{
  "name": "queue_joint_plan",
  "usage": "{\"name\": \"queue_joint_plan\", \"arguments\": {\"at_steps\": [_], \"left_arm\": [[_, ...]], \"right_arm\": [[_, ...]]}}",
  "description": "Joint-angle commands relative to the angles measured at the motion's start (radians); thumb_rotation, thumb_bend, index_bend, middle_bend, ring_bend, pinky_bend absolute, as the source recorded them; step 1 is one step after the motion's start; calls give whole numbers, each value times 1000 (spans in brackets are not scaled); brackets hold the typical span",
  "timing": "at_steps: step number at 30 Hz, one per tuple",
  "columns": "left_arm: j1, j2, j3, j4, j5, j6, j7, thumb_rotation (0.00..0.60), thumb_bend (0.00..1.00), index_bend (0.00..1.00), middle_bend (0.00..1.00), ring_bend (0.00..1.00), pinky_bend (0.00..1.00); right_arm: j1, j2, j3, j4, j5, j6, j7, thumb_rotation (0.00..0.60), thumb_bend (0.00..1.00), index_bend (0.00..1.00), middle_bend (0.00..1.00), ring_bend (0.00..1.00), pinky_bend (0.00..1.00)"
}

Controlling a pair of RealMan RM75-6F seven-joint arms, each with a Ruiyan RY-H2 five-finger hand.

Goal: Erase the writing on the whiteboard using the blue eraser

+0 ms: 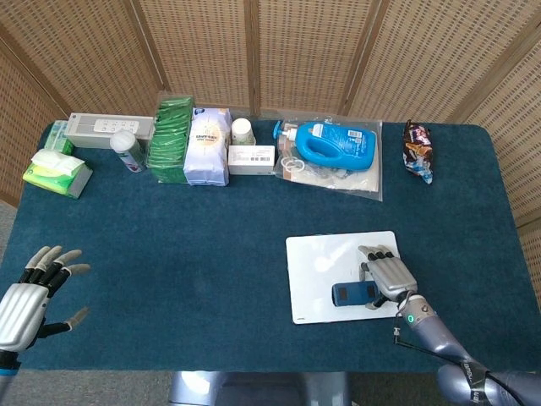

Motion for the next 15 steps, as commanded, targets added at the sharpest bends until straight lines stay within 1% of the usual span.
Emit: {"name": "queue_joint_plan", "arguments": {"at_steps": [1,4,15], "left_arm": [[1,1,0,-1,1,2,1,600,294,261,175,25,0],[3,1,0,-3,0,4,3,600,295,262,175,25,0],[8,2,2,-7,2,10,9,600,294,262,175,25,0]], "right_arm": [[5,-9,11,28,-2,-9,12,600,111,581,70,0,0],[14,-15,32,65,-1,-19,29,600,111,581,70,0,0],[15,-38,67,149,-26,-31,90,600,110,581,70,0,0]]}}
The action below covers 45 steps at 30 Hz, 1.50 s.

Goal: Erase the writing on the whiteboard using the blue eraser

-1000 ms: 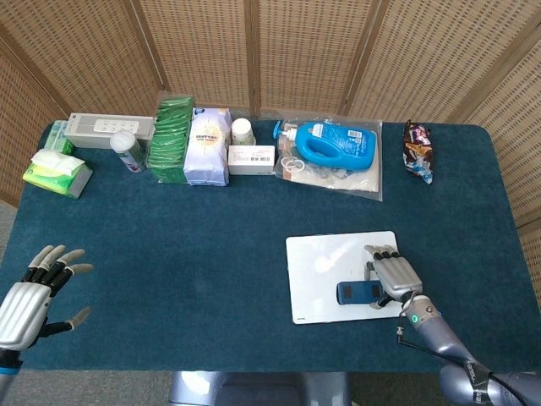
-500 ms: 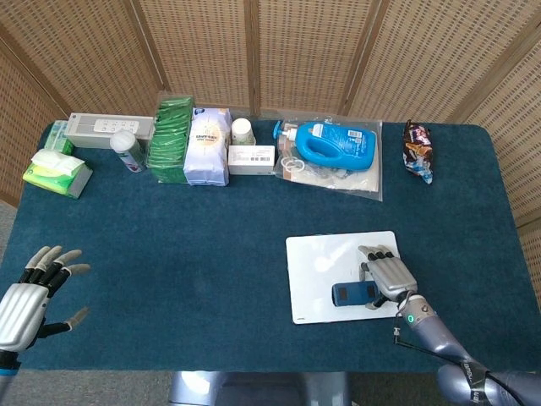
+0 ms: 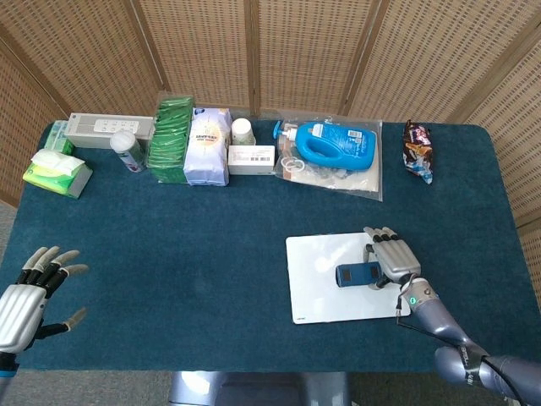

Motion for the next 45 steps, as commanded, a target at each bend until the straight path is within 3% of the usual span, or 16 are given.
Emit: {"name": "queue_joint_plan", "arguments": {"at_steps": [1,11,29,45], "left_arm": [[1,0,1,-1,1,1,1,600,294,262,176,25,0],[-2,-1,0,1,3,-3,-1,600,295,261,175,25,0],[-4,-2,0,5,8,-5,-4,600,293,261,175,25,0],[-23,-21,-6,-19,10,-34,31,600,294,262,176,24,0]], "right_arm": [[-2,-7,7,22,-10,-6,17,600,109,581,70,0,0],[-19,11,-20,-6,-11,-13,2,600,111,582,70,0,0],[-49,35,-74,-154,-42,27,-66,600,111,579,71,0,0],[-43,126,-10,-298,-119,98,-41,600,110,575,71,0,0]]}}
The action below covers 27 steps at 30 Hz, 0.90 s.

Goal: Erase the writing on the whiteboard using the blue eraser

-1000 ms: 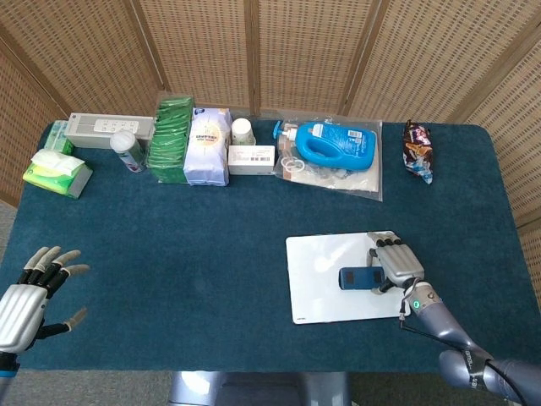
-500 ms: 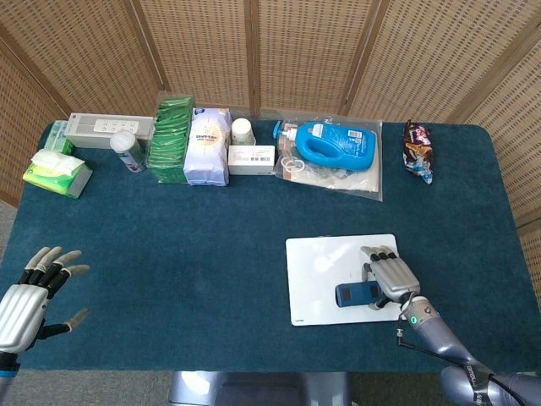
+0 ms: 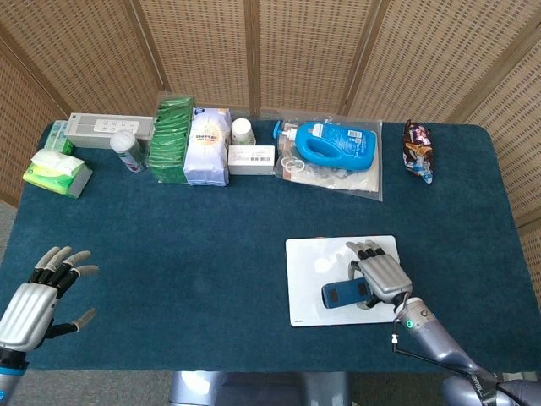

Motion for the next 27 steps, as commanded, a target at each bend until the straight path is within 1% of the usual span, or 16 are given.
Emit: {"name": "queue_joint_plan", "arguments": {"at_steps": [1,9,16,18,27], "left_arm": [[-5,-4,-3,-6,-2,-7,7,600,294,262,176,24,0],[-13,-11,-5,-19,-5,-16,17,600,294,261,176,24,0],[-5,-1,0,-24,-1,-3,13,600,294,262,176,24,0],[-3,2,0,-26,-1,1,11,600,294,261,176,25,0],[-8,4,-4,-41,-9,-7,21,600,294,261,176,24,0]], "right_arm": [[-2,13,18,-10,-11,17,21,600,110,575,71,0,0],[-4,23,51,20,-10,36,49,600,109,575,71,0,0],[-7,12,62,69,11,34,66,600,109,574,68,0,0],[-9,3,65,98,15,36,70,600,109,573,68,0,0],[-7,-11,78,146,42,20,84,600,110,561,64,0,0]]}}
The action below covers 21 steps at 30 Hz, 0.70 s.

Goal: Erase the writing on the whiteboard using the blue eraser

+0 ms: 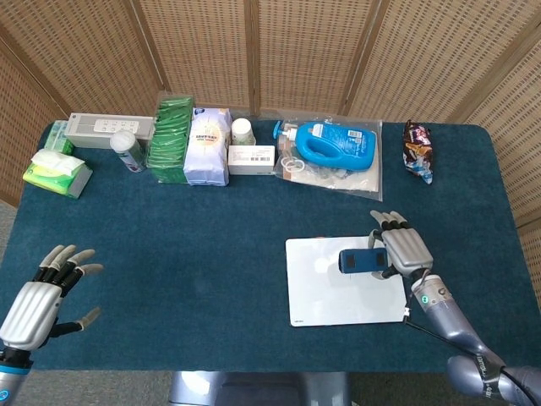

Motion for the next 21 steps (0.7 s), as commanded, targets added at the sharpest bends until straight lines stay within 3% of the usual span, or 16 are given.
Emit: {"name": "queue_joint_plan", "arguments": {"at_steps": [1,21], "left_arm": [[-3,-1,-2,-3,-3,-4,2,600,295,261,176,24,0],[-39,-10,-34,-22,-54,-51,20,600,295,261,176,24,0]], "right_arm": [[0,-3,3,6,3,-3,3,600,110,560,65,0,0],[26,-52,18,52,72,-35,-31,600,109,542,63,0,0]]}}
